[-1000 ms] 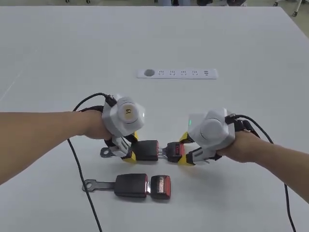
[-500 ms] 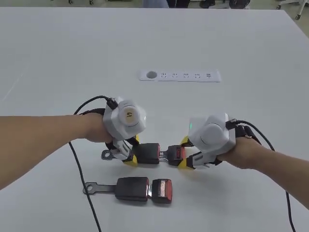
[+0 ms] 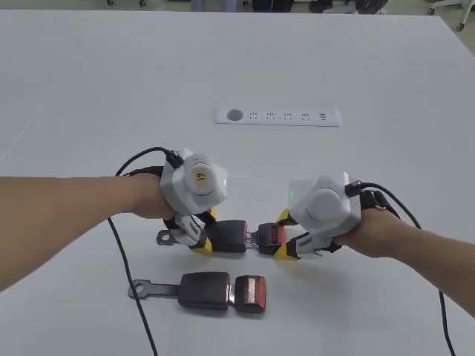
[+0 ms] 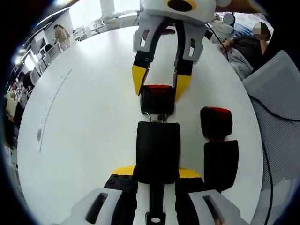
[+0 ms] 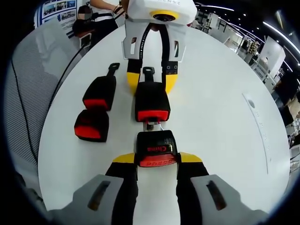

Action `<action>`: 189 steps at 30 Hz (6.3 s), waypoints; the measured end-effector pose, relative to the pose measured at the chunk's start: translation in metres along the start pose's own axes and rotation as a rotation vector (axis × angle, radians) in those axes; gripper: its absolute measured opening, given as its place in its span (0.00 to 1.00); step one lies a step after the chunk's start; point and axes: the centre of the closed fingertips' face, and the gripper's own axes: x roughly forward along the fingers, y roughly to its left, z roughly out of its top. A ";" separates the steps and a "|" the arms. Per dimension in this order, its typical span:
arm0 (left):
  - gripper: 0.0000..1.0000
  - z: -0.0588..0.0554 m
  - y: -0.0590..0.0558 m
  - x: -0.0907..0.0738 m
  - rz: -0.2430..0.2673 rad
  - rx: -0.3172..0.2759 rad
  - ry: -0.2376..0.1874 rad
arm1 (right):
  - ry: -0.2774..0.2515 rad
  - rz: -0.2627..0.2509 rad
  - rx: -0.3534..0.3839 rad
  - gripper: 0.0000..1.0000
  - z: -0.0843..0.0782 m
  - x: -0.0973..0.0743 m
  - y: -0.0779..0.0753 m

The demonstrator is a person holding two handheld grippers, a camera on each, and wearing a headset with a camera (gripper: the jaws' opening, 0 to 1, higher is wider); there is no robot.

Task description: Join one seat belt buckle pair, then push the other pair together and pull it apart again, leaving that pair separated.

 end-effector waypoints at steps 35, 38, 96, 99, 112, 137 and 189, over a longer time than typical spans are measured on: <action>0.29 0.002 -0.002 0.002 -0.009 0.049 0.052 | 0.022 -0.018 0.054 0.27 0.010 0.009 0.001; 0.30 0.002 -0.002 0.002 -0.008 0.043 0.045 | 0.025 -0.016 0.053 0.27 0.011 0.009 0.000; 0.32 0.002 -0.003 0.002 0.000 0.024 0.052 | 0.042 0.000 0.011 0.29 -0.014 -0.012 0.000; 0.32 0.002 -0.003 0.002 0.000 0.026 0.052 | 0.044 -0.003 0.017 0.29 -0.018 -0.014 -0.001; 0.32 0.001 -0.002 0.001 -0.001 0.032 0.059 | 0.054 -0.009 0.026 0.29 -0.035 -0.024 0.001; 0.33 0.000 -0.002 0.003 0.010 0.033 0.064 | 0.061 -0.019 -0.013 0.32 -0.046 -0.027 -0.001; 0.50 -0.066 -0.045 -0.061 0.151 -0.257 -0.276 | -0.036 -0.172 0.094 0.57 -0.053 -0.079 0.039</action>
